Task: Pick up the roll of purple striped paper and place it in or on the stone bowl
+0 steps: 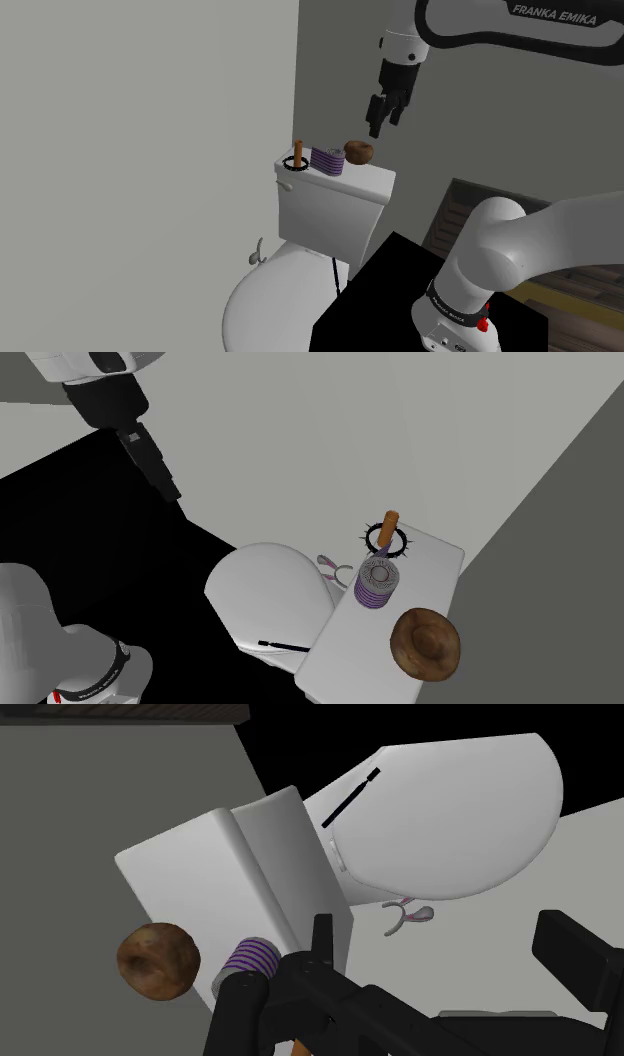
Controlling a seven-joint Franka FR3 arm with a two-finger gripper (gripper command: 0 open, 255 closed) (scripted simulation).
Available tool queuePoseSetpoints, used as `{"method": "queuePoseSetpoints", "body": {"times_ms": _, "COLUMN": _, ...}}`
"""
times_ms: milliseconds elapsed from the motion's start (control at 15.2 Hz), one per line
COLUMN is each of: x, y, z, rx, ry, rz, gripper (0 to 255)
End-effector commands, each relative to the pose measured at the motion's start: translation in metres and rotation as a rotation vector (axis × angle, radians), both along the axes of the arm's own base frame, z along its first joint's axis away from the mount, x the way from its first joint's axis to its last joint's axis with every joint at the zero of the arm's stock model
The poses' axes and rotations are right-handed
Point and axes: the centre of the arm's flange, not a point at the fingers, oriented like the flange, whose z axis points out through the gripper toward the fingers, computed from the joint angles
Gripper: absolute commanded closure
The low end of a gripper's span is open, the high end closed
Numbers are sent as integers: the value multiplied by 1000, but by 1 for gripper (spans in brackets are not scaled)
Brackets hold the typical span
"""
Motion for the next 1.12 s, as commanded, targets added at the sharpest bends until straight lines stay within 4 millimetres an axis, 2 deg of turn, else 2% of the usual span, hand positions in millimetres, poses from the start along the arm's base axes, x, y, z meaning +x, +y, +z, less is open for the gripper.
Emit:
{"method": "queuePoseSetpoints", "body": {"times_ms": 0, "x": 0, "y": 0, "z": 0, "rx": 0, "ry": 0, "rz": 0, "gripper": 0}}
{"method": "queuePoseSetpoints", "body": {"times_ms": 1056, "x": 155, "y": -123, "z": -101, "rx": 66, "ry": 66, "rz": 144, "gripper": 0}}
